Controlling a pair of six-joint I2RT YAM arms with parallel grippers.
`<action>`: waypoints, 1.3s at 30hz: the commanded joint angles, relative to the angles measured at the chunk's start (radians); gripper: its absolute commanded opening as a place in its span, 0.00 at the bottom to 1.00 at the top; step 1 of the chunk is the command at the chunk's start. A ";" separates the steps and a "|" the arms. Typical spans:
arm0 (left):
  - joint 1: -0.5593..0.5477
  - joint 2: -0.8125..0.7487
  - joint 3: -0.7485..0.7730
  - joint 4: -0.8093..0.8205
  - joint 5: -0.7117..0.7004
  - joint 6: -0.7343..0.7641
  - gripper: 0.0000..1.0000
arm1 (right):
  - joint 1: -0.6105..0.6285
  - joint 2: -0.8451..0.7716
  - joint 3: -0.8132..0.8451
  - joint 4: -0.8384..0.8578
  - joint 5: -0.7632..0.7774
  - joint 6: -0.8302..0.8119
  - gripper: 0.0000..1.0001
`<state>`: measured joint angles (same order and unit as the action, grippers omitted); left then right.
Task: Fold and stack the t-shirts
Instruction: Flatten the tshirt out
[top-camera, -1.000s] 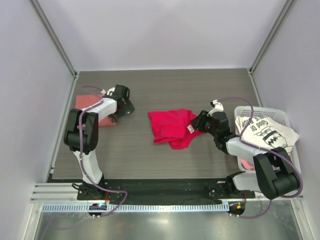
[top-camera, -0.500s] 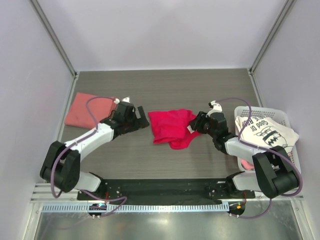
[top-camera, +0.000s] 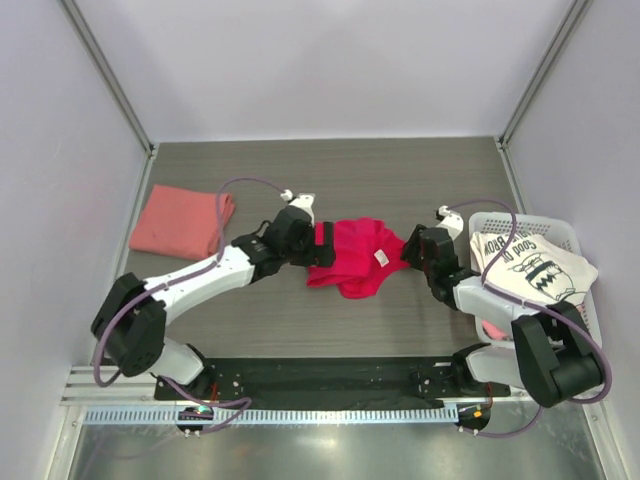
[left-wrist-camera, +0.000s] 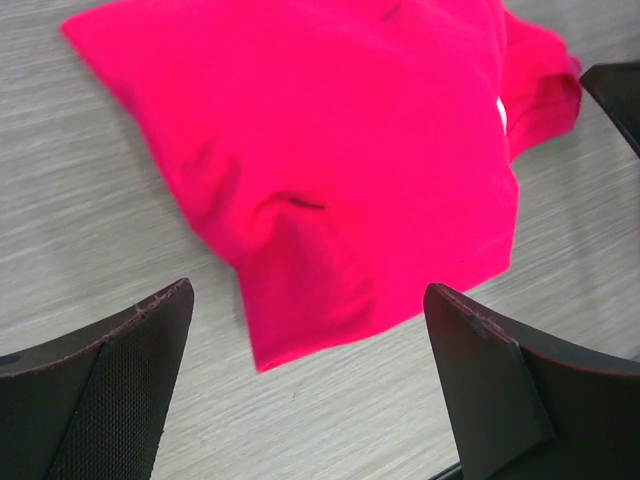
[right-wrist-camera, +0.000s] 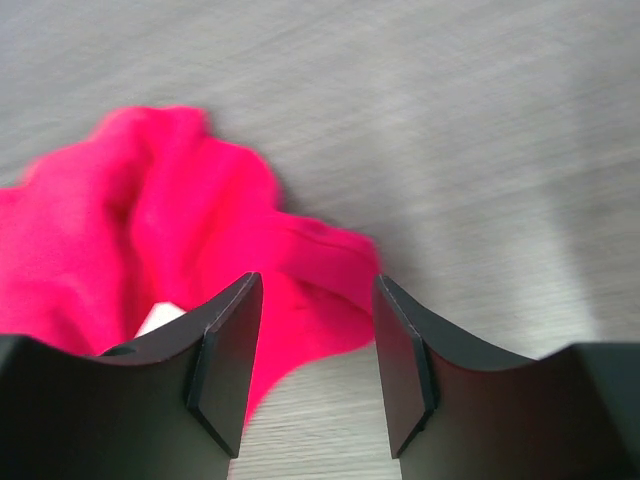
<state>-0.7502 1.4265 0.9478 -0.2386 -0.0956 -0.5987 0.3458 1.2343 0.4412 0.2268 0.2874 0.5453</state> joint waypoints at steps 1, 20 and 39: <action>-0.067 0.069 0.119 -0.047 -0.097 0.115 0.97 | 0.004 0.071 0.042 -0.072 0.124 0.048 0.54; -0.287 0.422 0.450 -0.215 -0.299 0.297 0.82 | 0.004 0.140 0.099 -0.070 0.044 0.053 0.01; 0.151 -0.057 0.172 -0.226 -0.285 -0.035 0.00 | 0.004 -0.005 0.044 -0.072 0.142 0.064 0.01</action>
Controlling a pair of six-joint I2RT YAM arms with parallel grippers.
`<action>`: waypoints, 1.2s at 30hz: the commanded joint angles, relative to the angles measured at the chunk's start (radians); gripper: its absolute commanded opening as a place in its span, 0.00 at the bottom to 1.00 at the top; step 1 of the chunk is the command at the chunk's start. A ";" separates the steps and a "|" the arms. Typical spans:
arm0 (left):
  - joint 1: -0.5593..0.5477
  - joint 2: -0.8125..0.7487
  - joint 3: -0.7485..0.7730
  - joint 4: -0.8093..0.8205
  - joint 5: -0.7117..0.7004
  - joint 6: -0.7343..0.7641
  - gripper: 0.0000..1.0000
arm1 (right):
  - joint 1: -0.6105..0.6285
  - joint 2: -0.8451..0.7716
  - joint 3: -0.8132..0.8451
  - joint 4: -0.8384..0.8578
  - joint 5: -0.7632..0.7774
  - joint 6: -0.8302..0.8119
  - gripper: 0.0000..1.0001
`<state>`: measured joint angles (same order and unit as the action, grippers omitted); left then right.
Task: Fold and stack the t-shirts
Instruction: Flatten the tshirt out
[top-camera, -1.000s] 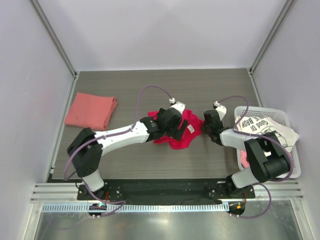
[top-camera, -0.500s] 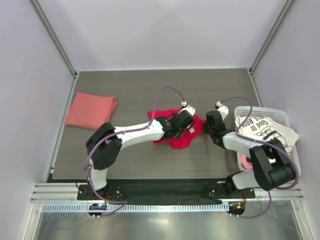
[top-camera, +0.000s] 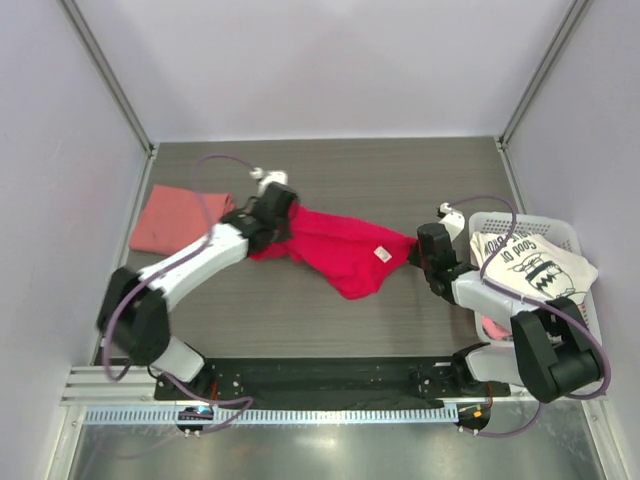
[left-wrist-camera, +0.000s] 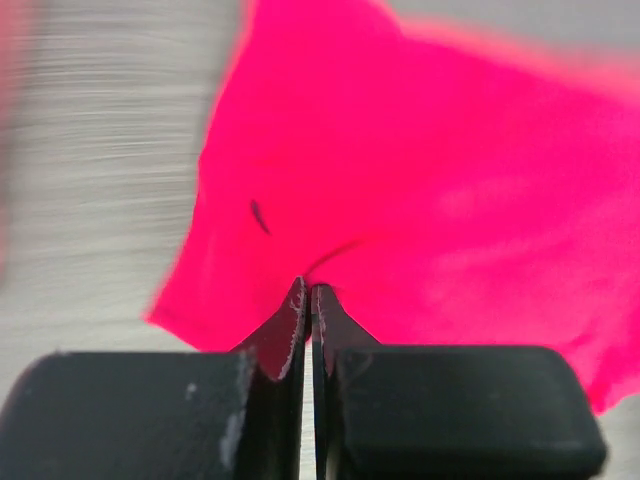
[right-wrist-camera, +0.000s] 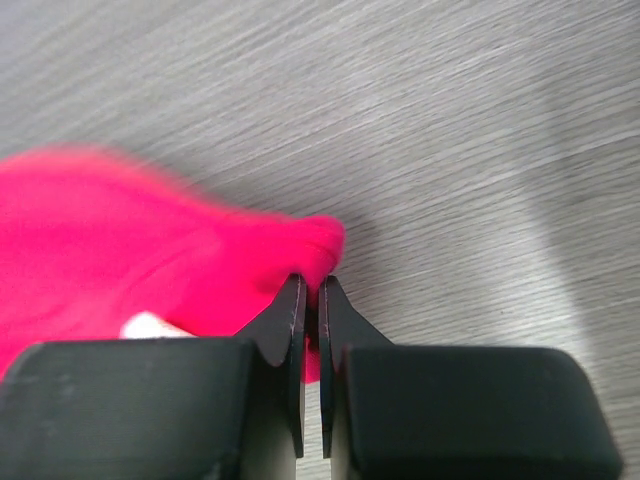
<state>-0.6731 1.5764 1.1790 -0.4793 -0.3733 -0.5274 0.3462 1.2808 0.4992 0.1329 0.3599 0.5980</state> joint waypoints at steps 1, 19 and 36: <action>0.104 -0.242 -0.079 -0.010 -0.024 -0.123 0.00 | 0.002 -0.061 -0.025 0.028 0.074 0.013 0.01; 0.211 -0.397 -0.128 -0.133 0.010 -0.103 0.00 | 0.004 -0.146 0.074 0.054 -0.160 -0.053 0.01; 0.211 -0.667 0.231 -0.489 -0.086 -0.022 0.64 | 0.042 -0.090 0.946 -0.526 -0.429 0.012 0.01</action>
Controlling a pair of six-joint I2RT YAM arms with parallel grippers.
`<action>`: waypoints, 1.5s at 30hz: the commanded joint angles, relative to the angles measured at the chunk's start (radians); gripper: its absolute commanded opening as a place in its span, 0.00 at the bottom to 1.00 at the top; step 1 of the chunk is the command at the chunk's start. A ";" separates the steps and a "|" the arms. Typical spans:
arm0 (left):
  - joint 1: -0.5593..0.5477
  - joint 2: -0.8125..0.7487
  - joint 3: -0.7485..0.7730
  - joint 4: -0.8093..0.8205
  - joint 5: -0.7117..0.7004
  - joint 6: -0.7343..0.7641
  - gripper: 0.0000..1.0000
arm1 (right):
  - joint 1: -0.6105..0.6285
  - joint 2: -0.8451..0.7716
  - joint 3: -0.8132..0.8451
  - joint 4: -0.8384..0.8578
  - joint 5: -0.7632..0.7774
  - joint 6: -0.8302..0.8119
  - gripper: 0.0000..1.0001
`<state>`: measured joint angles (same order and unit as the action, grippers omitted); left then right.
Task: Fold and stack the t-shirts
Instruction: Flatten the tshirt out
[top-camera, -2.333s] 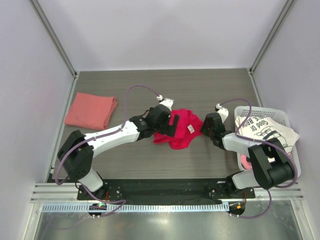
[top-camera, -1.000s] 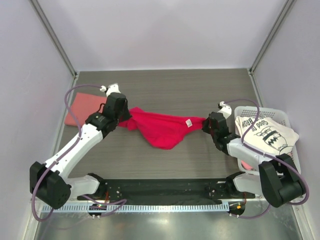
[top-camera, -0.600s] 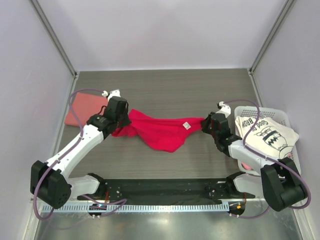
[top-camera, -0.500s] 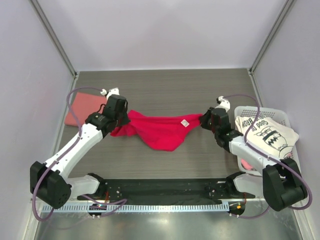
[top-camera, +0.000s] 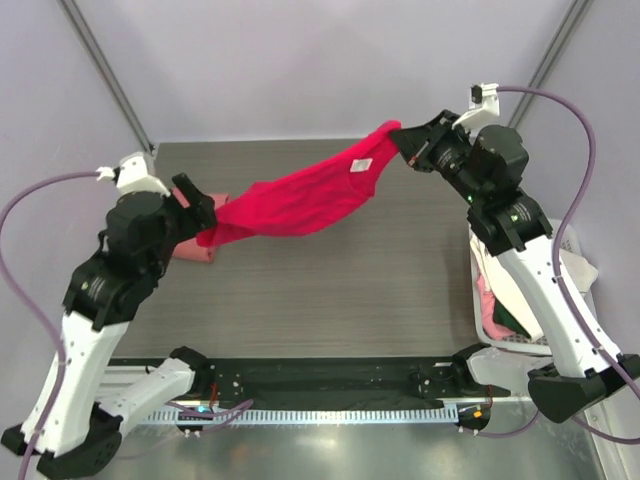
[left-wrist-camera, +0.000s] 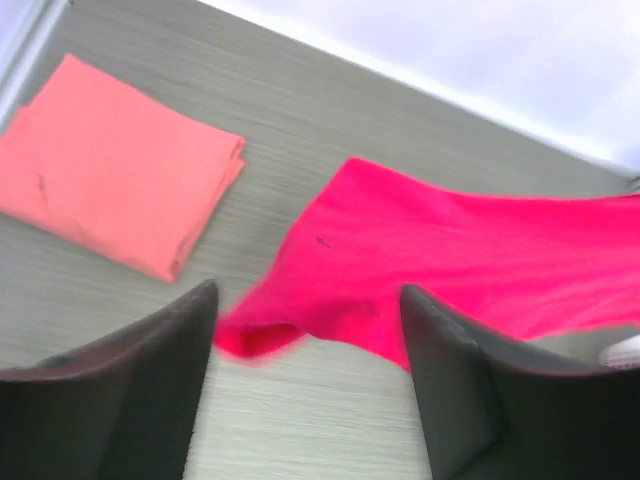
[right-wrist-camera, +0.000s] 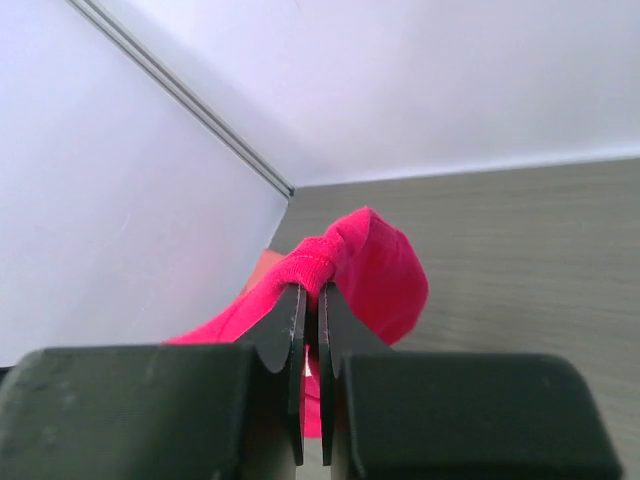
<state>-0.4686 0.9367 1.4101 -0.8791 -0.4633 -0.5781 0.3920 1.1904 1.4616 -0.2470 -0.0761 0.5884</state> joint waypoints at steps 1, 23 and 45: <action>0.007 -0.045 -0.017 -0.083 0.017 0.027 0.79 | -0.004 -0.015 -0.036 -0.147 0.007 0.025 0.01; -0.076 0.397 -0.313 0.330 0.416 -0.058 1.00 | -0.004 -0.371 -0.403 -0.411 -0.011 -0.039 0.01; -0.079 0.959 -0.163 0.466 0.615 -0.077 0.43 | -0.004 -0.511 -0.586 -0.390 0.004 0.010 0.01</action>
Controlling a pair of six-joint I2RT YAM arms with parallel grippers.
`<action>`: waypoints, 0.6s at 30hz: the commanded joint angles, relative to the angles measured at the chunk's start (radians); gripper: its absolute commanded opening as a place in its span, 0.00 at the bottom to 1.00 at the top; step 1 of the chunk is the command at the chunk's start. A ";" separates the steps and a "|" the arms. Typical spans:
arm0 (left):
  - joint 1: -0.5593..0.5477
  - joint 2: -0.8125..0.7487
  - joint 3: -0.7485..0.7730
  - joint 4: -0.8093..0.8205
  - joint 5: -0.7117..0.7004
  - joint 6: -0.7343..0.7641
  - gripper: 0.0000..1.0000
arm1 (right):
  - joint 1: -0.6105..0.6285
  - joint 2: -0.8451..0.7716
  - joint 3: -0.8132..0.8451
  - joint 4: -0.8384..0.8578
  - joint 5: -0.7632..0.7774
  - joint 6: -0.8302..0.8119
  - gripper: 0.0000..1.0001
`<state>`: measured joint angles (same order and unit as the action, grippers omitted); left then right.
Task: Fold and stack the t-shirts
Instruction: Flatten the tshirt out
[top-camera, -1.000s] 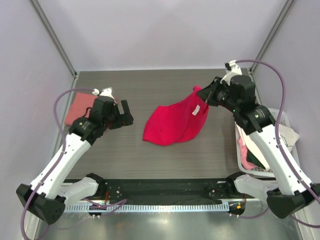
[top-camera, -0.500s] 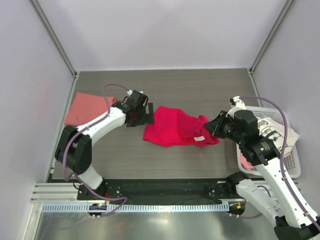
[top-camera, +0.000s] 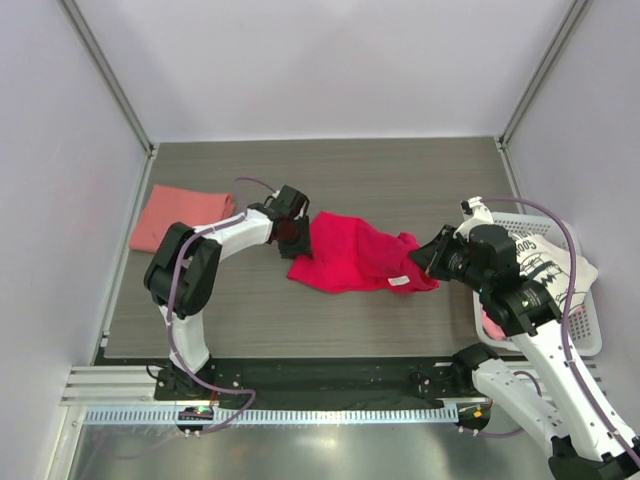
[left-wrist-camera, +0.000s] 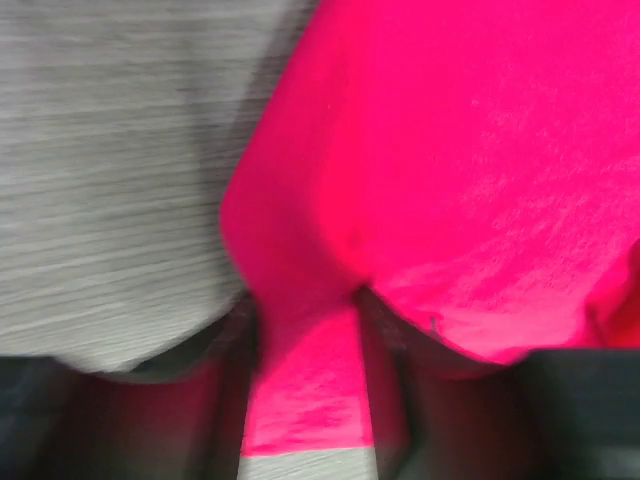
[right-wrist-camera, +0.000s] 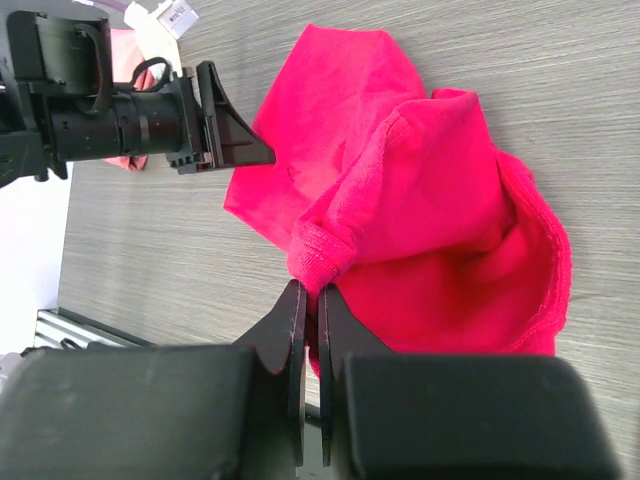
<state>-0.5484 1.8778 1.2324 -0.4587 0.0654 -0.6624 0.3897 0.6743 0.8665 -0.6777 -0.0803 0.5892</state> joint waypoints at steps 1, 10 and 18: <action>0.005 0.017 0.016 0.046 0.088 0.017 0.36 | -0.003 0.010 0.008 0.043 0.007 0.009 0.01; 0.097 -0.256 0.209 -0.297 -0.263 0.127 0.00 | -0.002 0.149 0.048 0.118 -0.070 0.023 0.01; -0.135 -0.702 0.104 -0.454 -0.607 0.025 0.06 | -0.002 0.153 0.124 0.081 0.074 0.043 0.01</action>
<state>-0.5835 1.2743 1.4567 -0.7872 -0.3786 -0.5793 0.3901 0.8799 0.9253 -0.6159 -0.0978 0.6086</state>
